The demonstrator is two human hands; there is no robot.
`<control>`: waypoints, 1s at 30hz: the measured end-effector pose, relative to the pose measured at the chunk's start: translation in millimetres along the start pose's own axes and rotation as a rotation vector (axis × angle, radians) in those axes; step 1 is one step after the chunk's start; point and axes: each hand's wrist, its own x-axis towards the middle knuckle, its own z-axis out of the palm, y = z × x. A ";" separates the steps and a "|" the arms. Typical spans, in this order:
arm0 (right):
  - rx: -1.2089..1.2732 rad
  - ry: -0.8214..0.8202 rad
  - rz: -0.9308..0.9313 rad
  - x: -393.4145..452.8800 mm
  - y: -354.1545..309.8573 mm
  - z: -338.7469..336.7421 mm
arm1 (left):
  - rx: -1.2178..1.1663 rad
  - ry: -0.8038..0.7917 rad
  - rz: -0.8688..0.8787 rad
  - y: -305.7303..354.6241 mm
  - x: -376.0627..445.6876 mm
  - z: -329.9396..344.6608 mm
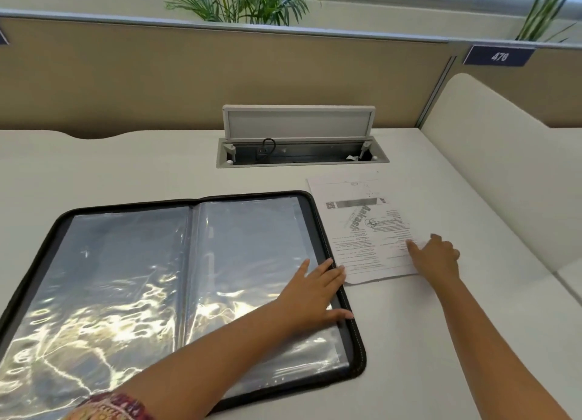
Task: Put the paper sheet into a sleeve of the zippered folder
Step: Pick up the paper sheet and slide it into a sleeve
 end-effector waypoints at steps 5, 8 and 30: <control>-0.041 -0.100 0.039 22.4 -3.3 -6.4 | -0.011 -0.019 0.007 -0.1 7.2 -1.8; 0.066 -0.164 0.081 27.9 -9.0 -9.4 | -0.012 -0.030 0.010 -1.4 9.0 -2.9; 0.893 -0.261 -0.077 18.5 37.8 -46.8 | -0.900 0.314 -0.431 -8.0 54.5 -48.5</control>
